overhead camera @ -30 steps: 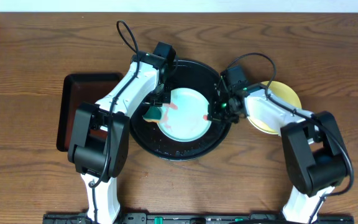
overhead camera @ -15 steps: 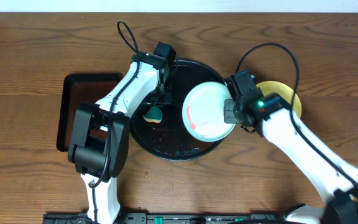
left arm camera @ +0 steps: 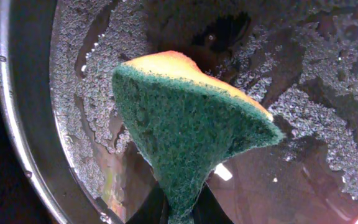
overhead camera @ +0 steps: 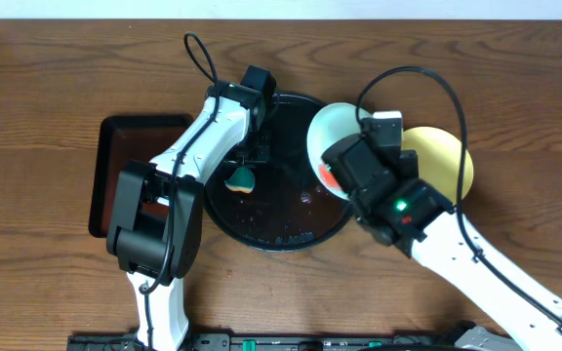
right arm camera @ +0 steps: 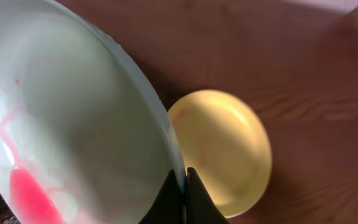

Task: Clean dirty plates on tray and stack at the side
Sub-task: 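Lift the pale green plate with right gripper and carry it right, then place the pale green plate on the stack and release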

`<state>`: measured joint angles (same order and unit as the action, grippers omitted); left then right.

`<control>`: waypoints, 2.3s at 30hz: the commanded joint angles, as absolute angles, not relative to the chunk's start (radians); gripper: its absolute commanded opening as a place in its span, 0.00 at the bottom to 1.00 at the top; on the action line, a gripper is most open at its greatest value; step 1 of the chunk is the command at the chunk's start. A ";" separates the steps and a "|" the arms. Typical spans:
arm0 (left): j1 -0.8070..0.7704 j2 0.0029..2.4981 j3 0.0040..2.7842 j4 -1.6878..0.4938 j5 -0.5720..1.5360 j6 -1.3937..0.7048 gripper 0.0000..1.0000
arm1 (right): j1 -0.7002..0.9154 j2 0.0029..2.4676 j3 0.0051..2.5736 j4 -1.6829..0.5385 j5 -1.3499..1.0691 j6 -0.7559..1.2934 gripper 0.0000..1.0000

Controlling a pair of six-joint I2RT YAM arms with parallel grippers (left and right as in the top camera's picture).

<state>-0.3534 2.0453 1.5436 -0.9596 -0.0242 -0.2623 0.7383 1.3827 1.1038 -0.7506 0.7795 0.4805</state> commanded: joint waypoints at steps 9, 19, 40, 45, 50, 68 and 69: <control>-0.350 2.045 1.555 -0.960 -0.006 -0.268 0.08 | 0.937 1.372 1.105 -0.703 1.271 0.414 0.01; -0.350 2.045 1.555 -0.960 -0.006 -0.268 0.08 | 1.009 1.372 1.105 -0.625 1.493 0.342 0.01; -0.350 2.045 1.555 -0.960 -0.006 -0.268 0.08 | 0.830 1.373 1.102 -0.759 0.865 0.521 0.01; -0.350 2.045 1.555 -0.960 -0.006 -0.268 0.08 | 0.652 1.373 1.102 -0.794 0.510 0.497 0.01; -0.350 2.045 1.555 -0.960 0.001 -0.268 0.08 | 0.418 1.373 1.102 -0.795 0.162 0.383 0.01; -0.350 2.045 1.555 -0.960 0.016 -0.267 0.08 | -0.167 1.482 1.047 -0.795 0.047 0.307 0.01; -0.350 2.045 1.555 -0.960 0.016 -0.267 0.08 | -0.177 1.499 1.040 -0.785 0.048 0.310 0.01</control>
